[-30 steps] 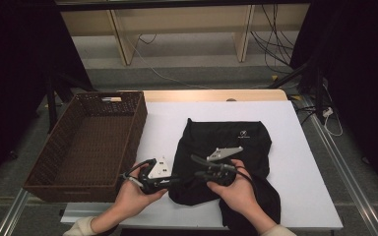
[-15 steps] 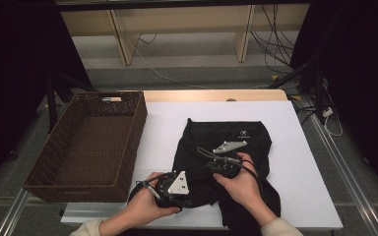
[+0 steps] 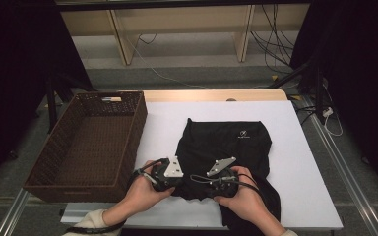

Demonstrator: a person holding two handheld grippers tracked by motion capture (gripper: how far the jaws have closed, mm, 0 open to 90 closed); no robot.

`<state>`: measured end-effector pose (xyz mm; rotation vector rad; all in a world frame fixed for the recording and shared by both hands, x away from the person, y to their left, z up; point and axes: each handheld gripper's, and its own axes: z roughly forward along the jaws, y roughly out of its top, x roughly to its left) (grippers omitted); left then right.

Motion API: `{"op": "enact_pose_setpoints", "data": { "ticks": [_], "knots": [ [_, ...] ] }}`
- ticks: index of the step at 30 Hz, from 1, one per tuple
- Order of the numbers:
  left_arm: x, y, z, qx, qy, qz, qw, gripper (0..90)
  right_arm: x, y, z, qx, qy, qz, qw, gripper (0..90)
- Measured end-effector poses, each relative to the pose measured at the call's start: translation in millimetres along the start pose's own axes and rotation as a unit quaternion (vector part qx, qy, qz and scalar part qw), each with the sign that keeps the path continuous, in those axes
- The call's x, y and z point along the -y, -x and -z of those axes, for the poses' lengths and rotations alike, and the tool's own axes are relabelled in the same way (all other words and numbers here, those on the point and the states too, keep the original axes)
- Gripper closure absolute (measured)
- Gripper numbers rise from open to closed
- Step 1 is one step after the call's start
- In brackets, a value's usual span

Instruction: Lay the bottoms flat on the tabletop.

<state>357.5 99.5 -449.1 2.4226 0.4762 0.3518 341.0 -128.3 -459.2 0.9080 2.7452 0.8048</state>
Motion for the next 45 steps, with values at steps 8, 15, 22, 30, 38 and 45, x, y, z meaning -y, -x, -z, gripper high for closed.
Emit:
{"op": "enact_pose_setpoints", "data": {
  "ticks": [8,15,22,30,38,45],
  "knots": [
    [-3.4,-7.0,16.7,-0.019,0.036,0.017,0.9990,85.5,-1.8,-14.7,-12.8,-0.048,-0.021,0.012,0.9985,82.4],
    [-3.6,-5.9,13.6,-0.012,0.040,0.022,0.9989,85.1,-8.1,-16.1,-4.4,-0.004,0.043,-0.001,0.9991,54.9],
    [-9.2,3.7,14.5,0.007,0.060,-0.006,0.9981,85.0,-13.9,-20.3,-10.3,-0.004,0.080,0.002,0.9968,75.7],
    [-5.5,-1.8,12.1,-0.015,0.057,0.002,0.9983,76.5,-12.8,-3.3,11.0,-0.007,0.091,-0.058,0.9941,86.9],
    [-11.0,8.7,19.5,-0.008,0.055,-0.015,0.9984,65.4,-1.9,19.8,18.8,0.022,0.099,-0.158,0.9821,85.9],
    [-14.5,17.2,-8.7,0.014,0.024,-0.031,0.9991,52.1,-4.8,13.8,12.2,-0.007,0.091,-0.168,0.9815,85.4]
  ]
}}
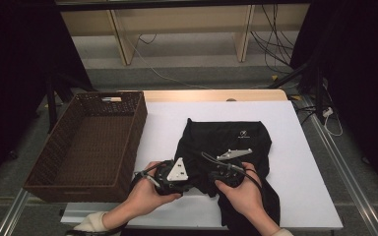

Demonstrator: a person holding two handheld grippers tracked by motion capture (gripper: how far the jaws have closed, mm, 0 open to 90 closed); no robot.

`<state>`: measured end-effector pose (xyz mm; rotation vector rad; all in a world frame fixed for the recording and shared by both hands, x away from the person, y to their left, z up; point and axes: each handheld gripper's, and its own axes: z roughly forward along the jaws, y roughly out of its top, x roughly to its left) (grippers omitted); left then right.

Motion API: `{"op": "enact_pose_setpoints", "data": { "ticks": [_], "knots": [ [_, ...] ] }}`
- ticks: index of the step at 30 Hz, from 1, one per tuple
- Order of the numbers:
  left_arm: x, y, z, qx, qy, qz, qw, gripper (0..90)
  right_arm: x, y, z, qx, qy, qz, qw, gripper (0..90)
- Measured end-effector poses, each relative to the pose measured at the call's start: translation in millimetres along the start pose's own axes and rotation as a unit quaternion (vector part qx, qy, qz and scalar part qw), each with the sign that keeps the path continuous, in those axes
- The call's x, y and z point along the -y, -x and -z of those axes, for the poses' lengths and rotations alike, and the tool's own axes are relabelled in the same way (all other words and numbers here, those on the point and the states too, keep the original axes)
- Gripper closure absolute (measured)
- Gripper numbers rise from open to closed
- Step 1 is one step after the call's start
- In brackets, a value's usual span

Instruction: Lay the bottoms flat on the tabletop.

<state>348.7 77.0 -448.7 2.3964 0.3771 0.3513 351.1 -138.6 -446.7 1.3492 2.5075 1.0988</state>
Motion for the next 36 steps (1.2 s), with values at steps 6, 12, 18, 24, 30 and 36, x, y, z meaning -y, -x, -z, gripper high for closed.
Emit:
{"op": "enact_pose_setpoints", "data": {
  "ticks": [6,12,18,24,30,36],
  "knots": [
    [-6.2,-1.0,-9.0,0.014,-0.001,-0.004,0.9999,77.3,-1.3,-6.8,0.5,-0.031,0.004,0.002,0.9995,85.1],
    [4.0,2.3,17.4,0.025,-0.005,-0.007,0.9996,87.2,2.5,4.3,8.4,-0.006,0.000,-0.009,0.9999,83.6],
    [28.6,8.7,39.5,0.030,-0.019,0.008,0.9993,85.3,6.3,8.5,13.3,0.002,-0.026,-0.011,0.9996,83.1],
    [44.6,12.9,50.7,0.037,-0.050,0.015,0.9980,79.2,10.3,-13.4,10.9,-0.064,-0.085,0.051,0.9930,78.8],
    [35.6,20.5,46.2,0.053,-0.023,0.034,0.9978,60.1,14.1,-16.4,5.3,0.014,-0.086,0.094,0.9917,61.1],
    [30.4,30.2,15.3,0.072,-0.055,0.010,0.9958,62.6,22.4,-19.5,-8.0,0.034,-0.126,0.132,0.9827,72.2]
  ]
}}
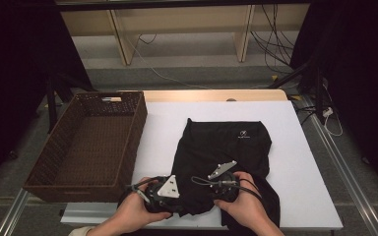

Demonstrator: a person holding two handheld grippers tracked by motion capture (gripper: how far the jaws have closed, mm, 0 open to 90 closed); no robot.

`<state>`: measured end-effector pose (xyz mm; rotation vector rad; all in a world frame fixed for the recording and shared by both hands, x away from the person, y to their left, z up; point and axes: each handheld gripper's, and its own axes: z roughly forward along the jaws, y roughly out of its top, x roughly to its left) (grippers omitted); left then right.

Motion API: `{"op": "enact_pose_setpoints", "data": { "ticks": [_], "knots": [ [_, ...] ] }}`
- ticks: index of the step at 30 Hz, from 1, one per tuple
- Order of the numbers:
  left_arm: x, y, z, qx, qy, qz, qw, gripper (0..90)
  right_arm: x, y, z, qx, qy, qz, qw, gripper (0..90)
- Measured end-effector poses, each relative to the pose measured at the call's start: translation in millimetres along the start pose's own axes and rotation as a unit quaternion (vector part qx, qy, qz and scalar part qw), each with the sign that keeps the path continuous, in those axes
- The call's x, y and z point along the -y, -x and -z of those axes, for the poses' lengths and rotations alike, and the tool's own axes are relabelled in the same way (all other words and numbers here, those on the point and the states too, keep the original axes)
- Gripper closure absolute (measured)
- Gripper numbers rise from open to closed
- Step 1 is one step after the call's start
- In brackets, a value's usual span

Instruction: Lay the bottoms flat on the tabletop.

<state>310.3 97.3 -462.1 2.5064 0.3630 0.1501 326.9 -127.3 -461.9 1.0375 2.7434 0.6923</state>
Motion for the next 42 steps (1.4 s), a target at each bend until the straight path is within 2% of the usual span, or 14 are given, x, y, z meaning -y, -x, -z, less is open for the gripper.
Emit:
{"op": "enact_pose_setpoints", "data": {
  "ticks": [2,5,9,14,20,24,25,27,30,33,36,38,40,42],
  "knots": [
    [1.1,-2.0,-4.7,0.005,-0.007,0.004,1.0000,74.6,-0.3,-3.8,-1.8,-0.005,-0.018,0.005,0.9998,84.6],
    [5.6,-7.7,-0.2,0.011,-0.015,0.013,0.9998,87.1,-1.0,-7.9,1.3,-0.025,-0.025,0.000,0.9994,88.2],
    [13.9,-13.4,14.1,0.024,-0.004,0.035,0.9991,88.2,1.8,-6.8,9.1,-0.063,-0.021,-0.023,0.9975,88.4],
    [23.4,-8.9,25.5,0.050,-0.013,0.020,0.9985,88.0,14.6,-10.0,15.3,-0.117,-0.031,-0.046,0.9916,89.5],
    [30.0,3.0,25.8,0.090,-0.030,0.006,0.9954,86.5,27.0,-21.0,18.9,-0.154,-0.065,-0.027,0.9855,89.3],
    [29.5,1.4,26.7,0.087,-0.030,0.006,0.9958,81.8,28.9,-24.4,21.1,-0.172,-0.100,-0.013,0.9798,85.7],
    [29.6,-0.5,27.4,0.081,-0.029,0.009,0.9962,81.2,28.7,-23.9,21.4,-0.169,-0.098,-0.017,0.9806,83.4],
    [29.9,-3.1,28.6,0.076,-0.026,0.014,0.9967,79.8,25.8,-18.1,24.1,-0.157,-0.069,-0.037,0.9844,77.1],
    [30.0,-5.7,30.6,0.077,-0.025,0.018,0.9966,79.7,18.4,-8.9,27.8,-0.128,-0.010,-0.064,0.9896,67.3],
    [27.4,-7.7,29.4,0.087,-0.013,0.032,0.9956,73.6,12.6,-4.4,19.6,-0.109,0.016,-0.076,0.9910,64.2],
    [21.6,-8.7,22.6,0.083,-0.008,0.033,0.9960,64.7,7.5,-5.6,4.1,-0.108,0.008,-0.076,0.9912,64.6],
    [17.0,-7.9,13.1,0.079,-0.018,0.024,0.9964,63.0,4.5,-8.1,-4.5,-0.101,-0.004,-0.069,0.9925,66.8],
    [14.1,-6.0,5.0,0.080,-0.027,0.014,0.9963,64.4,1.9,-10.7,-7.8,-0.084,-0.011,-0.056,0.9948,74.6],
    [12.1,-3.7,-2.2,0.079,-0.043,-0.001,0.9960,71.3,0.1,-12.4,-7.6,-0.083,-0.012,-0.046,0.9954,85.7]
  ]
}}
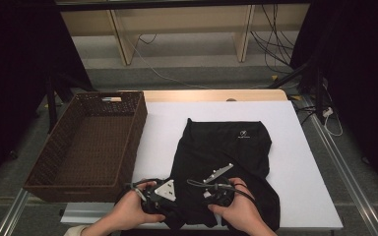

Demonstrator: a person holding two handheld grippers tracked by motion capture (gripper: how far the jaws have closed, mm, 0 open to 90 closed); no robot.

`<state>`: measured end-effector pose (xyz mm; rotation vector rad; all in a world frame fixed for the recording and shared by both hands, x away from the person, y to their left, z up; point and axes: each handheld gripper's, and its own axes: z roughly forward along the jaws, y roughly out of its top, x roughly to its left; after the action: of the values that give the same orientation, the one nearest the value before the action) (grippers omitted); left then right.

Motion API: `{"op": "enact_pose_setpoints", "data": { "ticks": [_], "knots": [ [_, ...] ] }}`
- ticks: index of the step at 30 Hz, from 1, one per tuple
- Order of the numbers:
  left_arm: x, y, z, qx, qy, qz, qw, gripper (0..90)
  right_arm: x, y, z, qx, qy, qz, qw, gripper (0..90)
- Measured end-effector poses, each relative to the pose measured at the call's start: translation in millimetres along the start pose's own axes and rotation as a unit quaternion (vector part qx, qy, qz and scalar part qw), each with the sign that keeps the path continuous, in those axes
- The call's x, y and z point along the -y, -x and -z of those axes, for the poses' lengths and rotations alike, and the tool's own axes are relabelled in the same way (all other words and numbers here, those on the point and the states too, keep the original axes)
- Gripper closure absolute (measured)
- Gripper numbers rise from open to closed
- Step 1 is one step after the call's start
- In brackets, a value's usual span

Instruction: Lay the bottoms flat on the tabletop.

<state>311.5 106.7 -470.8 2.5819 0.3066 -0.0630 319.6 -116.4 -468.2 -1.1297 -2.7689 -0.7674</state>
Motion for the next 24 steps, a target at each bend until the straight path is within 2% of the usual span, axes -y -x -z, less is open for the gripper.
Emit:
{"op": "enact_pose_setpoints", "data": {
  "ticks": [2,5,11,15,17,18,19,20,22,24],
  "knots": [
    [-0.2,0.6,-1.1,0.003,0.000,-0.001,1.0000,79.9,0.7,-1.7,-0.7,0.003,-0.013,0.003,0.9999,90.0],
    [2.6,1.1,6.9,0.011,0.002,-0.001,0.9999,87.2,3.0,-1.6,5.1,0.001,-0.026,0.002,0.9997,90.0],
    [10.4,6.2,18.5,0.026,0.012,-0.004,0.9996,88.2,13.3,-5.9,18.7,-0.020,-0.067,0.003,0.9975,90.0],
    [10.5,8.5,21.5,0.026,0.014,-0.011,0.9995,87.9,16.6,-13.5,20.4,-0.046,-0.101,0.013,0.9937,90.0],
    [11.1,8.0,22.7,0.023,0.015,-0.013,0.9996,87.3,16.6,-15.4,19.2,-0.065,-0.116,0.010,0.9911,89.0],
    [11.5,7.3,23.3,0.021,0.011,-0.015,0.9996,87.0,16.0,-16.1,19.0,-0.070,-0.116,-0.003,0.9908,87.2],
    [12.3,6.9,23.6,0.020,0.009,-0.016,0.9996,86.7,15.4,-14.2,19.4,-0.070,-0.114,0.000,0.9910,84.9],
    [13.2,6.4,23.4,0.021,0.009,-0.014,0.9996,86.2,14.2,-12.8,20.2,-0.060,-0.102,-0.007,0.9929,81.4],
    [14.5,5.9,22.9,0.023,0.007,-0.016,0.9996,85.3,10.0,-6.3,22.7,-0.038,-0.058,-0.015,0.9975,74.5],
    [14.6,6.1,21.9,0.025,0.006,-0.016,0.9995,84.7,4.8,0.7,23.9,-0.022,-0.013,-0.033,0.9991,66.6]
  ]
}}
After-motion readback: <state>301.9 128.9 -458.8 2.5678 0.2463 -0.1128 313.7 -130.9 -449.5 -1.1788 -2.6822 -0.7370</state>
